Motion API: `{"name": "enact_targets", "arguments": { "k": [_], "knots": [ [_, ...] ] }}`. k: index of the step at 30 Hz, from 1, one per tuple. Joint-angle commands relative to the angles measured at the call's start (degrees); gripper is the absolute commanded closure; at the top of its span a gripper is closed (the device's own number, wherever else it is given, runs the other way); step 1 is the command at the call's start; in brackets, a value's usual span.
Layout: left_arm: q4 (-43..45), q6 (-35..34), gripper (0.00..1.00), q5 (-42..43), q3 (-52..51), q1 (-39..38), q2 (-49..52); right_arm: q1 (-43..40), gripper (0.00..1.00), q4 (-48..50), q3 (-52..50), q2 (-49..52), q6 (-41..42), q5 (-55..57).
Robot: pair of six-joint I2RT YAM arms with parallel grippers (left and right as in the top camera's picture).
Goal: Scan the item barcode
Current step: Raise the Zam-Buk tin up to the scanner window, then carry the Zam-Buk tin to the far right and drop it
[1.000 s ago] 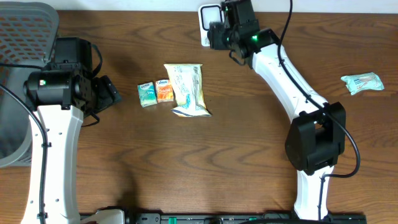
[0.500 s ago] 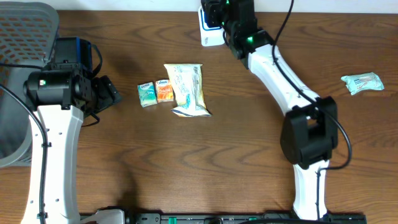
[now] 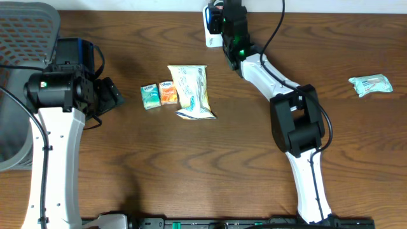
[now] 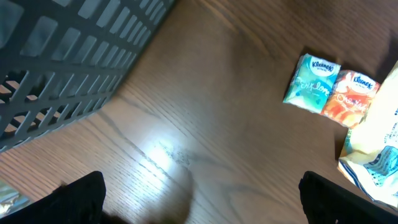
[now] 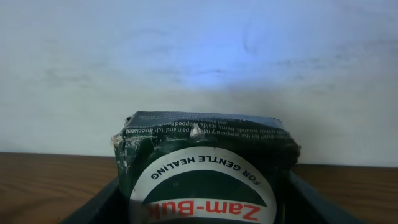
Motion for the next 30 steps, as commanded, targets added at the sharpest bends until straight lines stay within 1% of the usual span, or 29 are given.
{"name": "enact_targets", "arguments": {
  "k": [1, 11, 18, 23, 30],
  "knots": [
    [-0.2, -0.5, 0.02, -0.5, 0.0, 0.2, 0.3, 0.1, 0.59, 0.1, 1.0, 0.9, -1.6, 2.9],
    [-0.2, -0.5, 0.02, -0.5, 0.0, 0.2, 0.3, 0.3, 0.59, -1.8, 1.0, 1.4, -1.6, 2.8],
    [-0.2, -0.5, 0.02, -0.5, 0.0, 0.2, 0.3, 0.3, 0.60, -4.0, 1.0, 1.4, 0.2, 0.0],
    [-0.2, -0.5, 0.02, -0.5, 0.0, 0.2, 0.3, 0.2, 0.59, -4.9, 1.1, 1.0, 0.1, 0.1],
    [-0.2, -0.5, 0.02, -0.5, 0.0, 0.2, 0.3, -1.8, 0.61, -9.0, 1.2, -4.8, 0.6, 2.7]
  ]
}}
